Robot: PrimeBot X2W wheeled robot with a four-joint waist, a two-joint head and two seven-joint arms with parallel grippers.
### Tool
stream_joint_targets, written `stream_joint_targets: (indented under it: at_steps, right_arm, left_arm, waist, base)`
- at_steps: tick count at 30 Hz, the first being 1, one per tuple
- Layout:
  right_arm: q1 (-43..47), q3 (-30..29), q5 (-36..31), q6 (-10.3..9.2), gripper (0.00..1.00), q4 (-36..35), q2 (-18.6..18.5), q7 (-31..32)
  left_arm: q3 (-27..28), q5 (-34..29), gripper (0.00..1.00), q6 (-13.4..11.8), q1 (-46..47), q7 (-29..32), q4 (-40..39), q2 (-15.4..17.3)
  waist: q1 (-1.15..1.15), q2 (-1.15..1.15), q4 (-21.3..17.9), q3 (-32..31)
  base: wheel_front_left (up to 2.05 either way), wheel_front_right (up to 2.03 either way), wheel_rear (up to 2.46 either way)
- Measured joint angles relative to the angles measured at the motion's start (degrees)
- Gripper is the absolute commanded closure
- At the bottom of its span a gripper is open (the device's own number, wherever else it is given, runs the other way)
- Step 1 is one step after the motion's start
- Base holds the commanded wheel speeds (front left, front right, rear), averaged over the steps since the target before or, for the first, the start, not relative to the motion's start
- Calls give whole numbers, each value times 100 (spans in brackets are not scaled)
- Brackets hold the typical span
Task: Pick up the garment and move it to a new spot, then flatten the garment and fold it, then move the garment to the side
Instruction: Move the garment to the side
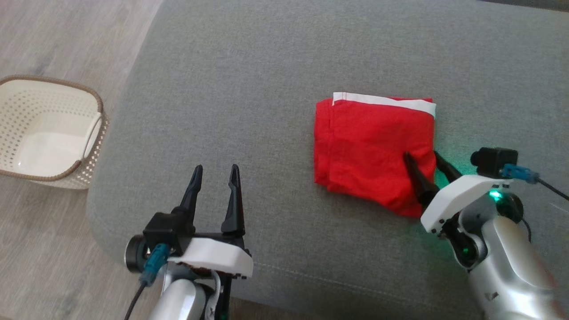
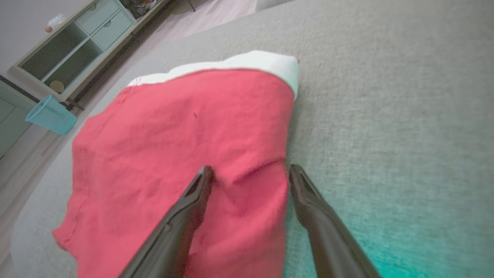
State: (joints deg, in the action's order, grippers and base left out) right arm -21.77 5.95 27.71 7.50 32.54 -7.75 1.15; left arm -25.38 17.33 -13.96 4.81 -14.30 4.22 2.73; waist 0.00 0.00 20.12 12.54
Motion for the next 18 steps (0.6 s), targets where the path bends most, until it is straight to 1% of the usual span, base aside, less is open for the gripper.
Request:
stream_joint_targets:
  at_steps: [6,11,12,13,14,18]
  right_arm:
    - [-187,137,35,0,0,365,-7,36]
    - [-372,167,60,1,0,684,-4,-22]
    - [-399,199,60,1,33,733,-4,-20]
    - [-437,244,59,1,81,780,-11,-15]
    - [-484,310,59,1,100,828,-26,-14]
    - [-582,531,-16,1,100,961,-133,-15]
  left_arm:
    - [-93,5,0,-64,24,0,0,0]
    - [-159,7,0,-68,26,0,12,0]
    - [-160,7,0,-73,27,0,15,0]
    - [-165,8,0,-74,30,0,15,0]
    - [-170,8,0,-74,35,0,14,0]
    - [-178,8,0,-75,81,0,15,0]
  waist:
    - [0,0,81,54]
    - [0,0,106,41]
    - [0,0,107,35]
    - [0,0,105,31]
    - [0,0,103,29]
    - [0,0,79,21]
  base:
    - [0,0,0]
    - [0,0,0]
    - [0,0,0]
    - [0,0,0]
    - [0,0,0]
    - [0,0,0]
